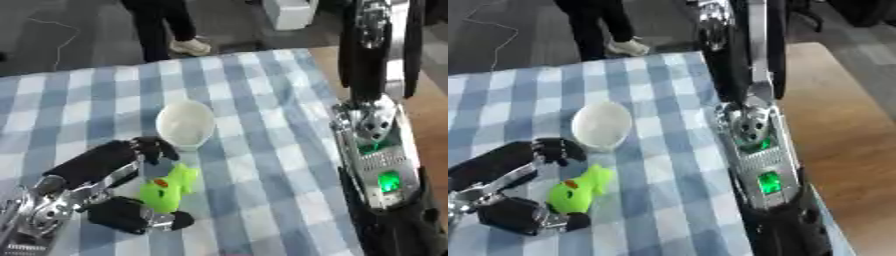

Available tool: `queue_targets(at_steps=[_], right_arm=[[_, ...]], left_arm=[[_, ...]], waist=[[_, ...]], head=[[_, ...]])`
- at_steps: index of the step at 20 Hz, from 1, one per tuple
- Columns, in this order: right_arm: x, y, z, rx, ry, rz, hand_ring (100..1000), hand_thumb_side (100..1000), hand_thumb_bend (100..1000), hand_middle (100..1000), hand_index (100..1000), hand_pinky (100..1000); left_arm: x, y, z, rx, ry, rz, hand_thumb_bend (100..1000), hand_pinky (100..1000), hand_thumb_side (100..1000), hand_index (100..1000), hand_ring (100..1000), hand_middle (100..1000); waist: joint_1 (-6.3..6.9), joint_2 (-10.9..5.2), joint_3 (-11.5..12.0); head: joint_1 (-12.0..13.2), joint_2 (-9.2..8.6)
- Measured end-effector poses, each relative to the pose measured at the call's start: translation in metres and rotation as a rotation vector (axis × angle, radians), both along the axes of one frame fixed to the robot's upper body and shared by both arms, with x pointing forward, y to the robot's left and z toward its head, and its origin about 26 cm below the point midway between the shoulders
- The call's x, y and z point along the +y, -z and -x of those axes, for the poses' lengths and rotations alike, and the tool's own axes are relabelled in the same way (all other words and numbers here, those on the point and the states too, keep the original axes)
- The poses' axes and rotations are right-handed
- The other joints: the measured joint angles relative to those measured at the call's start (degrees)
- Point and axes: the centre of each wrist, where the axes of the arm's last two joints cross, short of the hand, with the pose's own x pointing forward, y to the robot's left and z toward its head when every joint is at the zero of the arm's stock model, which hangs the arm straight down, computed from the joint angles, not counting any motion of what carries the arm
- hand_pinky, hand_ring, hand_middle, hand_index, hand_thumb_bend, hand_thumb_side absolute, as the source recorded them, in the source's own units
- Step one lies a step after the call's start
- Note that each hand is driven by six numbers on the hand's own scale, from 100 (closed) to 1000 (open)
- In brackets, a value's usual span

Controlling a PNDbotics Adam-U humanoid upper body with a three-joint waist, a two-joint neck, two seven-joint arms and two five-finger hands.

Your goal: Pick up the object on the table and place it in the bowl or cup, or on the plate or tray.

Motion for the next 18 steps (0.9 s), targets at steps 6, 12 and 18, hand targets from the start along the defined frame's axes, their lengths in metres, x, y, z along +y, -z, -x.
queue_targets(at_steps=[6, 12, 18], right_arm=[[0.0, 0.0, 0.0, 0.0, 0.0, 0.0, 460, 923, 100, 589, 651, 552], [0.0, -0.0001, 0.0, 0.0, 0.0, 0.0, 460, 922, 100, 589, 651, 552], [0.0001, -0.0001, 0.0, -0.001, -0.001, 0.0, 460, 922, 100, 590, 651, 552]], left_arm=[[0.0, -0.0002, -0.0001, 0.025, -0.014, -0.004, 641, 708, 798, 876, 733, 831], [0.0, 0.0001, -0.0004, 0.047, -0.024, -0.006, 638, 687, 788, 882, 725, 830], [-0.0004, 0.0028, -0.0027, 0.083, -0.035, 0.005, 633, 675, 777, 886, 720, 830]], waist=[[0.0, 0.01, -0.1], [0.0, 0.03, -0.1], [-0.01, 0.21, -0.2]], head=[[0.2, 0.0], [0.2, 0.0], [0.3, 0.0]])
